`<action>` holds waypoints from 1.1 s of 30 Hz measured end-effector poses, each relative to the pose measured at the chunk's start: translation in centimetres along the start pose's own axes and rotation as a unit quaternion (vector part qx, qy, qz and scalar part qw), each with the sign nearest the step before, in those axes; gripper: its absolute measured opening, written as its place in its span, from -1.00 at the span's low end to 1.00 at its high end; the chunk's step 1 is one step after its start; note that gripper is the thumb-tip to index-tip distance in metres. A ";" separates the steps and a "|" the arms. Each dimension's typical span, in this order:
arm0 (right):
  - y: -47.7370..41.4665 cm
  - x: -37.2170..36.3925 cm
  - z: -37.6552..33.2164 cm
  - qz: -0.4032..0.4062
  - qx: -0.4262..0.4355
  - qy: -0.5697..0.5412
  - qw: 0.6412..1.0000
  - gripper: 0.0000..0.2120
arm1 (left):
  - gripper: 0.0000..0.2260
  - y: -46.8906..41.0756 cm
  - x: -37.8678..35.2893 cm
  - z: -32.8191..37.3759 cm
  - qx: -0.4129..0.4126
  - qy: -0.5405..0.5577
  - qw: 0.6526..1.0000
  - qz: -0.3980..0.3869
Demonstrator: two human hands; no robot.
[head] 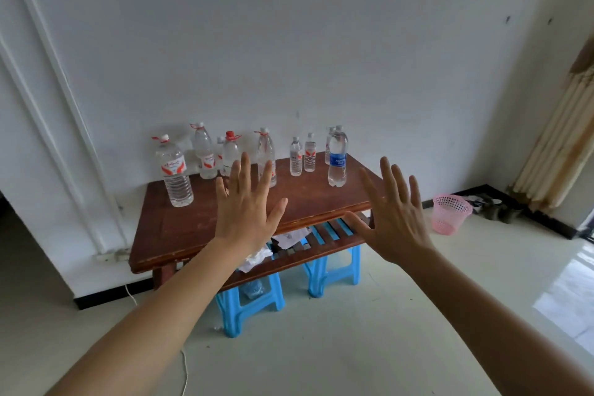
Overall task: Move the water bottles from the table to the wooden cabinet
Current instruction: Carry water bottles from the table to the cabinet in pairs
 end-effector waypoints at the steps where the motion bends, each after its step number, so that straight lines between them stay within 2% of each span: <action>1: -1.7 -0.8 0.8 -0.003 -0.007 0.005 1.000 -0.13 | -0.32 -2.2 -1.0 0.1 -0.002 0.000 1.000 -0.006; 10: -14.3 -11.9 7.8 -0.031 -0.026 -0.018 0.999 -0.17 | -0.32 -18.1 -11.9 1.2 -0.034 0.014 0.998 -0.042; 18: -29.5 -24.5 13.7 -0.057 0.018 -0.079 0.995 -0.18 | -0.29 -32.5 -24.6 0.9 0.041 0.018 0.992 -0.116; 23: -40.3 -30.4 14.2 -0.101 0.048 -0.130 0.985 -0.21 | -0.28 -40.4 -30.1 -0.5 0.056 0.040 0.991 -0.115; 29: -46.4 -40.5 12.5 -0.191 0.098 -0.210 0.954 -0.14 | -0.24 -45.4 -37.4 -2.3 0.058 0.082 0.984 -0.146; 33: -50.1 -48.2 11.6 -0.239 0.051 -0.252 0.936 -0.01 | -0.19 -49.8 -44.7 -4.2 0.091 0.141 0.966 -0.196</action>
Point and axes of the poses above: each hand's wrist, its own y-axis away from the middle knuckle, its own x-axis out of the back of the hand, z = x × y, the point moved 1 cm from there along -y, towards the middle knuckle, and after that the axes turned 4 degrees about -z, right-handed, at the moved point
